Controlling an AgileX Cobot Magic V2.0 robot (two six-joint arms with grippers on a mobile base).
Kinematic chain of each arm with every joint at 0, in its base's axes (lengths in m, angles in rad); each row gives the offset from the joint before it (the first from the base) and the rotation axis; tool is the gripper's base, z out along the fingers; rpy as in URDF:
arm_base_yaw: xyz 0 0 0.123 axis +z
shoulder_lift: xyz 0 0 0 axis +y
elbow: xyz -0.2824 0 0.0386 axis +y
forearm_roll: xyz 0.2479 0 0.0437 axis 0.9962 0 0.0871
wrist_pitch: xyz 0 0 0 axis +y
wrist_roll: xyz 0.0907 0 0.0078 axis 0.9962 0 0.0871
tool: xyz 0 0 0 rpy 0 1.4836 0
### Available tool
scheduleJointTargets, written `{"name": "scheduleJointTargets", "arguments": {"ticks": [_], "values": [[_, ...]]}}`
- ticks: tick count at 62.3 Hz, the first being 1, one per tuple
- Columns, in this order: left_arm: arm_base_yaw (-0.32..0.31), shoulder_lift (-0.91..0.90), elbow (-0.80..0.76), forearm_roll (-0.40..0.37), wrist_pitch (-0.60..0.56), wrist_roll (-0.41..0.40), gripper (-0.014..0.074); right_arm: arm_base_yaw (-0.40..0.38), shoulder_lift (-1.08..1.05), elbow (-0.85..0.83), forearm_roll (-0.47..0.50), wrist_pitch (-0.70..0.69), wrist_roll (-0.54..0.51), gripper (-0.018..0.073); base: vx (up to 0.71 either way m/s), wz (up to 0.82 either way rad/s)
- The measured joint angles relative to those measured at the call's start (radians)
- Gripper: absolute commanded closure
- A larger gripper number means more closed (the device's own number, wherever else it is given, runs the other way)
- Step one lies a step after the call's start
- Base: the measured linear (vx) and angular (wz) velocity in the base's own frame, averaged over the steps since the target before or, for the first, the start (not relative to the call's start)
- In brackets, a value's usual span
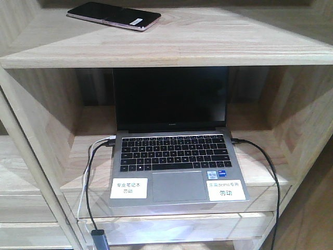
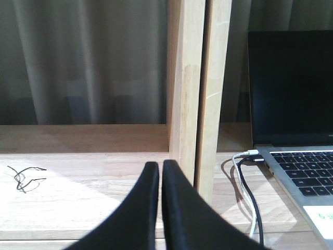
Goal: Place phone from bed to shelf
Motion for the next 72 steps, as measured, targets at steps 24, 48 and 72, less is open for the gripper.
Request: {"name": "scheduleJointTargets", "arguments": {"ticks": [24, 48, 72], "values": [[0.000, 0.000, 0.000, 0.000, 0.000, 0.000, 0.0595, 0.000, 0.000, 0.000, 0.000, 0.000, -0.009, 0.0566, 0.00, 0.00], [0.000, 0.000, 0.000, 0.000, 0.000, 0.000, 0.0595, 0.000, 0.000, 0.000, 0.000, 0.000, -0.009, 0.0566, 0.00, 0.00], [0.000, 0.000, 0.000, 0.000, 0.000, 0.000, 0.0595, 0.000, 0.000, 0.000, 0.000, 0.000, -0.009, 0.0566, 0.00, 0.00]]}}
